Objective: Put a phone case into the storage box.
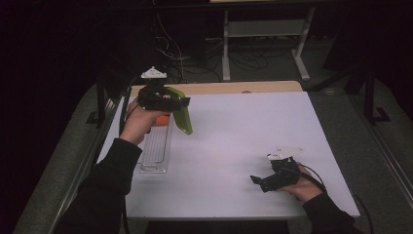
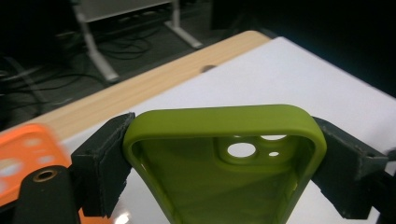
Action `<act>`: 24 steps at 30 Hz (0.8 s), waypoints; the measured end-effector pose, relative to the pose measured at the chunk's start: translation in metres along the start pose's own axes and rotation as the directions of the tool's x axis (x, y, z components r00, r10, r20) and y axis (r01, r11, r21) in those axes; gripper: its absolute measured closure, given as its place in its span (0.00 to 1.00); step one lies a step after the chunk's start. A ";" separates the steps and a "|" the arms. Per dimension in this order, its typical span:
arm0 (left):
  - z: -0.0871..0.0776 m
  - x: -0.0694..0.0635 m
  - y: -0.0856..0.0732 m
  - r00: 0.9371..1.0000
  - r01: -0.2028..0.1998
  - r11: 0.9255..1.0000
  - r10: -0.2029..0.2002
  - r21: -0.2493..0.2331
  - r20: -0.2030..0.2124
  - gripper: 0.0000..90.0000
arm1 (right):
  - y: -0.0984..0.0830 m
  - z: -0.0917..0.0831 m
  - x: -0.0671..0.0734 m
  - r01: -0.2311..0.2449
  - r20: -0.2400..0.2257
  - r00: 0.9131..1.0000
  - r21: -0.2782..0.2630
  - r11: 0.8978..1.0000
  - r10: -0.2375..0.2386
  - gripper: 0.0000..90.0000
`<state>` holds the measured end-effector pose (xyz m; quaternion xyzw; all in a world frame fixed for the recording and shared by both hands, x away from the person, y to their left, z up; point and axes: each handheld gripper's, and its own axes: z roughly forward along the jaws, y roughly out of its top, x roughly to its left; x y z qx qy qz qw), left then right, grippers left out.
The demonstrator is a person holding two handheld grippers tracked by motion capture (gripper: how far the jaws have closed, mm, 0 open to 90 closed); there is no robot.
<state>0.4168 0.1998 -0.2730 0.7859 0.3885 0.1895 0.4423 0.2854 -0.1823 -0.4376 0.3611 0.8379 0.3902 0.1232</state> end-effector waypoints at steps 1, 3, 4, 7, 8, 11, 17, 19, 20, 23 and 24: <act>-0.002 0.005 0.001 1.000 -0.003 1.000 0.003 0.006 -0.016 0.16 | 0.000 0.000 0.000 -0.002 0.004 1.000 0.000 1.000 0.002 0.00; -0.006 0.015 0.003 0.999 0.002 1.000 -0.002 0.011 -0.052 0.16 | 0.000 -0.001 -0.001 0.002 0.003 1.000 -0.005 1.000 -0.002 0.00; -0.007 0.018 0.004 0.998 0.006 1.000 -0.005 0.011 -0.063 0.16 | 0.000 -0.001 -0.001 0.008 0.004 1.000 -0.009 1.000 -0.008 0.00; -0.012 0.032 0.008 0.994 0.012 1.000 -0.010 0.021 -0.110 0.16 | 0.000 -0.001 -0.002 0.012 0.001 1.000 -0.014 1.000 -0.012 0.00; -0.013 0.035 0.009 0.993 0.014 1.000 -0.011 0.023 -0.120 0.16 | 0.000 -0.001 -0.002 0.011 0.000 1.000 -0.014 1.000 -0.011 0.00; -0.015 0.047 0.011 0.987 0.026 0.999 -0.021 0.030 -0.160 0.16 | 0.000 -0.001 -0.003 0.010 0.000 1.000 -0.013 1.000 -0.010 0.00; -0.010 0.063 0.009 0.972 0.071 0.996 -0.057 0.049 -0.230 0.16 | 0.000 -0.001 -0.004 0.008 0.003 1.000 -0.012 1.000 -0.008 0.00; -0.006 0.066 0.007 0.965 0.085 0.995 -0.067 0.058 -0.254 0.16 | 0.000 -0.001 -0.004 0.010 0.003 1.000 -0.012 1.000 -0.010 0.00; -0.003 0.068 0.006 0.963 0.089 0.994 -0.068 0.068 -0.261 0.16 | 0.000 -0.001 -0.004 0.011 0.003 1.000 -0.012 1.000 -0.010 0.00; 0.005 0.071 0.002 0.952 0.113 0.990 -0.084 0.083 -0.293 0.16 | 0.000 -0.001 -0.004 0.004 0.001 1.000 -0.011 1.000 -0.004 0.00; 0.007 0.072 0.001 0.949 0.124 0.989 -0.094 0.083 -0.300 0.16 | 0.000 -0.001 -0.004 0.009 0.002 1.000 -0.013 1.000 -0.009 0.00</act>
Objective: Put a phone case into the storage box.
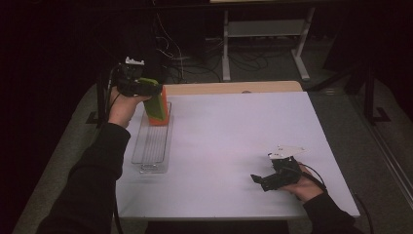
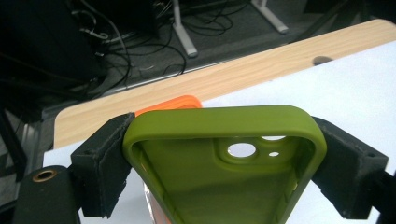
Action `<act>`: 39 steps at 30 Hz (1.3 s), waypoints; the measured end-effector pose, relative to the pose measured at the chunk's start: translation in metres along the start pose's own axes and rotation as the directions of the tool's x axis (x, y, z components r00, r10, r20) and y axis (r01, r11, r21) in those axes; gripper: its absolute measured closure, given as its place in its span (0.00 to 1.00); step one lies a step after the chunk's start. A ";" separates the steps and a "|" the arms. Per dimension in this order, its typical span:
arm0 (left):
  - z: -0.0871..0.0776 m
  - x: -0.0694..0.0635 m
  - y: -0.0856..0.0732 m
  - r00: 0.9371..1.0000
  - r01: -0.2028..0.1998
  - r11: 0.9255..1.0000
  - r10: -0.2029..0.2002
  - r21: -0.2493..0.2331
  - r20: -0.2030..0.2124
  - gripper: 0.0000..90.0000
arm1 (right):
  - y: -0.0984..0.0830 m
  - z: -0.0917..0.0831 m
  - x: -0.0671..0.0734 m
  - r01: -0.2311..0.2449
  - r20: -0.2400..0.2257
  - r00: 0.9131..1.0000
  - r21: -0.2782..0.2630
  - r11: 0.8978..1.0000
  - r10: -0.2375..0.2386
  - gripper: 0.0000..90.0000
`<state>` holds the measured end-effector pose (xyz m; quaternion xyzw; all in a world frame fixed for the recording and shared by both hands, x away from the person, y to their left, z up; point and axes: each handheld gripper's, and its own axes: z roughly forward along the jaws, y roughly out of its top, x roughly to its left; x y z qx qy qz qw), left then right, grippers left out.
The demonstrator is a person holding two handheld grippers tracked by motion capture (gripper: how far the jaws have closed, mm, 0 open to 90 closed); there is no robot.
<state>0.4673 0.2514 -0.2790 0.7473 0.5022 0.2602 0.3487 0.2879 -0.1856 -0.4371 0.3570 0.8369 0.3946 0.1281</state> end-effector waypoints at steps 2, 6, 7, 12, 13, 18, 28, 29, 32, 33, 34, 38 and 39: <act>0.005 0.002 -0.001 1.000 0.013 1.000 -0.012 0.012 -0.018 0.16 | 0.000 0.000 0.000 -0.008 -0.002 1.000 -0.003 1.000 0.008 0.00; 0.015 0.004 -0.004 0.998 0.044 0.999 -0.043 0.027 -0.038 0.16 | 0.000 -0.001 0.001 -0.023 -0.003 1.000 -0.005 1.000 0.023 0.00; 0.018 0.004 -0.005 0.998 0.054 0.998 -0.052 0.033 -0.045 0.16 | 0.000 -0.001 0.001 -0.024 -0.002 1.000 -0.006 1.000 0.024 0.00; 0.029 0.006 -0.009 0.995 0.063 0.996 -0.059 0.060 -0.075 0.16 | 0.000 -0.001 0.000 -0.021 -0.001 1.000 -0.005 1.000 0.021 0.00; 0.031 0.006 -0.010 0.995 0.067 0.996 -0.062 0.064 -0.077 0.16 | 0.000 -0.001 0.000 -0.018 -0.001 1.000 -0.006 1.000 0.018 0.00; 0.040 0.008 -0.016 0.992 0.089 0.993 -0.082 0.074 -0.096 0.16 | 0.000 -0.001 -0.001 -0.008 -0.001 1.000 -0.009 1.000 0.008 0.00; 0.056 0.009 -0.024 0.990 0.084 0.990 -0.070 0.113 -0.122 0.16 | 0.000 -0.001 -0.001 -0.012 0.001 1.000 -0.005 1.000 0.012 0.00; 0.057 0.009 -0.024 0.990 0.077 0.990 -0.062 0.121 -0.126 0.16 | 0.000 -0.001 -0.001 -0.010 0.002 1.000 -0.006 1.000 0.010 0.00; 0.060 0.009 -0.025 0.990 0.074 0.989 -0.056 0.130 -0.131 0.15 | 0.000 -0.001 -0.001 -0.008 0.003 1.000 -0.005 1.000 0.008 0.00; 0.062 0.007 -0.025 0.989 0.090 0.989 -0.074 0.121 -0.130 0.15 | 0.000 -0.001 -0.001 -0.009 0.003 1.000 -0.005 1.000 0.009 0.00; 0.061 0.008 -0.025 0.990 0.071 0.989 -0.054 0.132 -0.129 0.15 | 0.000 -0.001 -0.001 -0.008 0.002 1.000 -0.006 1.000 0.008 0.00; 0.064 0.007 -0.026 0.989 0.078 0.989 -0.061 0.126 -0.131 0.15 | 0.000 0.000 -0.001 -0.007 0.003 1.000 -0.004 1.000 0.007 0.00; 0.065 0.007 -0.026 0.989 0.076 0.990 -0.059 0.122 -0.132 0.15 | 0.000 0.000 -0.001 -0.004 0.002 1.000 -0.004 1.000 0.004 0.00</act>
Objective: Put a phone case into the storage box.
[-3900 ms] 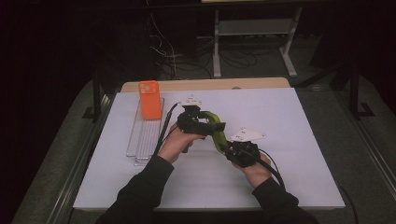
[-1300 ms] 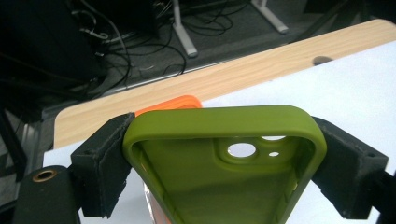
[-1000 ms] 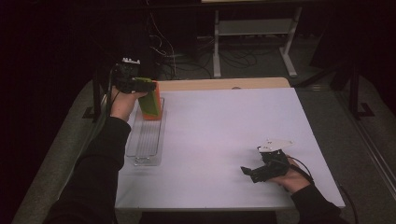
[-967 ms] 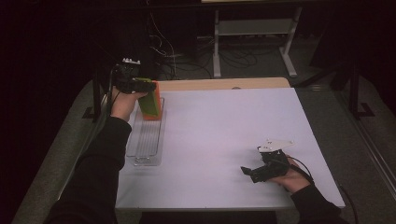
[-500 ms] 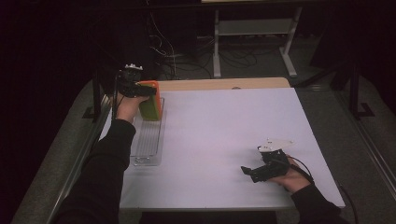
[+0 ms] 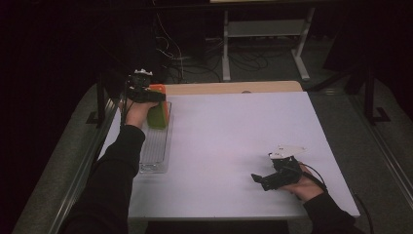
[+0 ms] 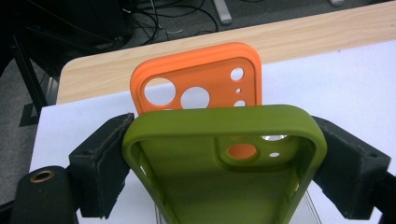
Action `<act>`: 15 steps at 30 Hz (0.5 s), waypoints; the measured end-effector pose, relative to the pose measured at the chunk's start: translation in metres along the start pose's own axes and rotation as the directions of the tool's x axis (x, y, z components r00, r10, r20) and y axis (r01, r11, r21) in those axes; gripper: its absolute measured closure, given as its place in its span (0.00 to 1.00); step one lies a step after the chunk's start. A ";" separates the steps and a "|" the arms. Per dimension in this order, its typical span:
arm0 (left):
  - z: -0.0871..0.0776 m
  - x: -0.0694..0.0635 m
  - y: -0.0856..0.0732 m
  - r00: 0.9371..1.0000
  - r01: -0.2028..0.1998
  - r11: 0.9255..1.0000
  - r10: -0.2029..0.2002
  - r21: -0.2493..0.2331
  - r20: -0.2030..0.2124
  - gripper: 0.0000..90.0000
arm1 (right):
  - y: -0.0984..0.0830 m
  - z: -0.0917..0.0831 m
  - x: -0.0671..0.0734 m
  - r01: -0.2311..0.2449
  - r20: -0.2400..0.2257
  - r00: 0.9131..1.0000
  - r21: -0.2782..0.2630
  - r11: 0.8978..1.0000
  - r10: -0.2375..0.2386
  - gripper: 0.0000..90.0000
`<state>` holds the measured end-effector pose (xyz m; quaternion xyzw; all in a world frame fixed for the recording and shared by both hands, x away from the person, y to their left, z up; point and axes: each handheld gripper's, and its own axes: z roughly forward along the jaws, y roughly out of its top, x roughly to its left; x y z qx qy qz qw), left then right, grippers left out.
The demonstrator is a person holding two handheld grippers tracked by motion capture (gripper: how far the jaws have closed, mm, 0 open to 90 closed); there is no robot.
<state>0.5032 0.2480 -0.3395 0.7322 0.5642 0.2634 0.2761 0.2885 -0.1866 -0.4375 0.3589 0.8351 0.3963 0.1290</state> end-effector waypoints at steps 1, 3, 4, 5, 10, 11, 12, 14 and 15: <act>0.001 0.000 0.000 1.000 0.001 1.000 -0.001 -0.004 -0.003 0.15 | 0.000 0.000 0.001 -0.006 -0.001 1.000 0.002 1.000 0.006 0.00; 0.002 0.000 -0.001 1.000 -0.004 1.000 0.004 -0.004 -0.004 0.15 | 0.000 0.000 0.001 -0.011 -0.002 1.000 -0.001 1.000 0.011 0.00; 0.002 -0.001 -0.001 1.000 -0.001 1.000 0.001 -0.007 -0.005 0.15 | 0.001 0.000 0.001 -0.012 -0.002 1.000 -0.001 1.000 0.012 0.00; 0.003 -0.001 -0.002 1.000 -0.002 1.000 0.002 -0.007 -0.008 0.15 | 0.001 0.000 0.001 -0.011 -0.002 1.000 -0.003 1.000 0.011 0.00; 0.005 0.000 -0.007 1.000 0.010 0.999 -0.010 -0.032 -0.003 0.15 | 0.001 0.000 0.001 -0.012 -0.001 1.000 -0.002 1.000 0.012 0.00; 0.006 0.000 -0.007 1.000 0.010 0.999 -0.010 -0.031 -0.003 0.14 | 0.001 0.000 0.001 -0.010 -0.002 1.000 -0.002 1.000 0.010 0.00; 0.006 0.001 -0.007 1.000 0.014 0.999 -0.014 -0.034 0.005 0.14 | 0.001 0.000 0.001 -0.008 -0.002 1.000 -0.003 1.000 0.008 0.00; 0.007 0.001 -0.006 0.999 0.042 0.998 -0.041 -0.047 0.026 0.11 | 0.001 0.000 0.001 -0.007 -0.001 1.000 -0.001 1.000 0.007 0.00; 0.007 0.000 -0.006 0.999 0.041 0.998 -0.040 -0.047 0.026 0.10 | 0.001 0.001 0.001 -0.003 -0.001 1.000 -0.001 1.000 0.003 0.00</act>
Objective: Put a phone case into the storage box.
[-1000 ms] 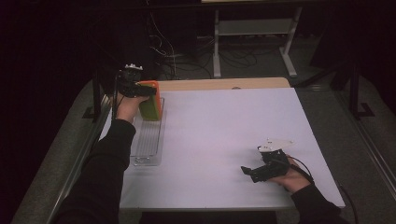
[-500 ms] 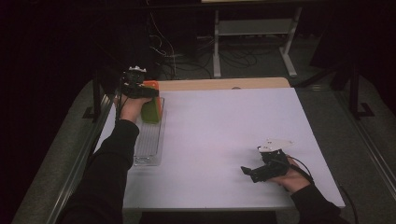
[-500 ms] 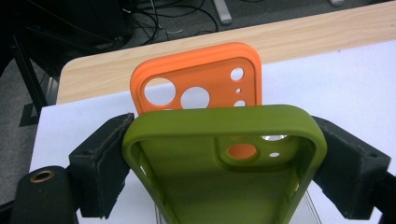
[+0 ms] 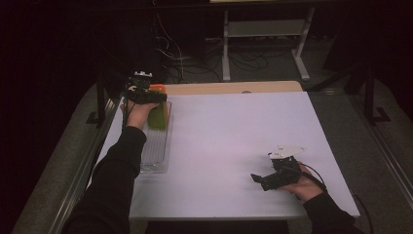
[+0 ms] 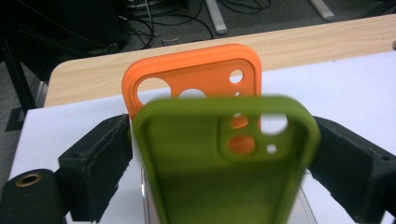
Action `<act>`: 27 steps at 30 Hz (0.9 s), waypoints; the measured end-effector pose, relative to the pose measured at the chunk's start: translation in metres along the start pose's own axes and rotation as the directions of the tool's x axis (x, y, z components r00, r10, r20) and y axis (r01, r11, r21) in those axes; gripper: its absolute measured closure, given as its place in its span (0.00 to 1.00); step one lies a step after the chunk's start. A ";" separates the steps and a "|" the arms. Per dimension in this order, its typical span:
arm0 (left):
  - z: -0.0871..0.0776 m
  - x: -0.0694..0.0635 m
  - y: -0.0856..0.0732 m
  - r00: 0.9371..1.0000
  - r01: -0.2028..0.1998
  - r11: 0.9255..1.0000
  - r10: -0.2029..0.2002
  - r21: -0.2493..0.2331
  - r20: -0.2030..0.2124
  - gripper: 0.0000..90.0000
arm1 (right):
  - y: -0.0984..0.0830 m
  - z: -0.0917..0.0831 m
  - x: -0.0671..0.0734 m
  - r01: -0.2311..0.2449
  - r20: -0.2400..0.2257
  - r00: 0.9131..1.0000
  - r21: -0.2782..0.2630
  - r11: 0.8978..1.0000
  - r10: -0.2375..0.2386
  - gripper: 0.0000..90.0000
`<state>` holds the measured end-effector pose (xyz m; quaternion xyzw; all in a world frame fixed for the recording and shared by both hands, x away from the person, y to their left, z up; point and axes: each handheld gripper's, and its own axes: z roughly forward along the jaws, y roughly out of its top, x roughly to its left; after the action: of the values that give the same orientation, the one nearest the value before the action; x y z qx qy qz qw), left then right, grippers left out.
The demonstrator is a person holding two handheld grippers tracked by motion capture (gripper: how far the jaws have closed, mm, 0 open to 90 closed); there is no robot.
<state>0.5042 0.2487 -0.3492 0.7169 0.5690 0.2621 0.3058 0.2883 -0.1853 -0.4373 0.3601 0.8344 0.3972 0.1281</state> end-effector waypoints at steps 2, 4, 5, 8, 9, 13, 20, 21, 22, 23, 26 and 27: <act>0.000 0.000 0.000 1.000 -0.004 1.000 0.004 -0.006 0.005 0.09 | 0.000 0.000 0.000 -0.002 -0.001 1.000 0.001 1.000 0.002 0.00; 0.000 0.001 0.000 1.000 -0.001 1.000 0.001 -0.008 0.009 0.09 | 0.000 0.000 0.000 0.003 -0.001 1.000 0.001 1.000 -0.003 0.00; 0.000 0.002 0.000 1.000 -0.001 1.000 0.001 -0.009 0.009 0.08 | 0.000 0.000 0.000 0.008 0.000 1.000 0.003 1.000 -0.008 0.00; -0.002 0.004 0.000 1.000 0.006 1.000 -0.006 -0.020 0.024 0.08 | 0.000 0.001 0.001 0.003 -0.004 1.000 0.001 1.000 -0.003 0.00; -0.003 0.004 0.001 1.000 0.003 1.000 -0.002 -0.019 0.027 0.08 | 0.000 0.001 0.001 0.003 -0.004 1.000 0.001 1.000 -0.003 0.00; -0.010 0.006 0.001 0.997 -0.007 1.000 0.009 -0.025 0.079 0.08 | 0.000 0.000 0.000 0.012 -0.001 1.000 0.003 1.000 -0.012 0.00; -0.027 0.000 0.000 0.979 -0.082 0.996 0.088 -0.038 0.183 0.08 | 0.000 0.000 0.001 0.014 -0.002 1.000 0.000 1.000 -0.014 0.00; -0.031 -0.001 0.000 0.975 -0.090 0.995 0.098 -0.046 0.200 0.08 | 0.000 0.000 0.001 0.013 -0.001 1.000 0.000 1.000 -0.013 0.00; -0.033 -0.001 -0.001 0.972 -0.092 0.995 0.100 -0.048 0.211 0.08 | 0.000 0.000 0.001 0.013 -0.001 1.000 0.001 1.000 -0.013 0.00; -0.036 -0.001 -0.001 0.968 -0.094 0.994 0.103 -0.051 0.228 0.08 | 0.000 0.000 0.001 0.013 -0.001 1.000 -0.001 1.000 -0.013 0.00; -0.042 -0.004 -0.004 0.954 -0.103 0.993 0.115 -0.058 0.277 0.07 | 0.000 0.000 0.001 0.011 0.000 1.000 -0.001 1.000 -0.011 0.00; -0.045 -0.006 -0.006 0.948 -0.100 0.993 0.114 -0.064 0.298 0.06 | 0.000 0.000 0.001 0.009 0.000 1.000 0.000 1.000 -0.009 0.00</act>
<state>0.4659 0.2500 -0.3235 0.7708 0.4696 0.1795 0.3913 0.2879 -0.1843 -0.4374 0.3560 0.8361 0.3966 0.1297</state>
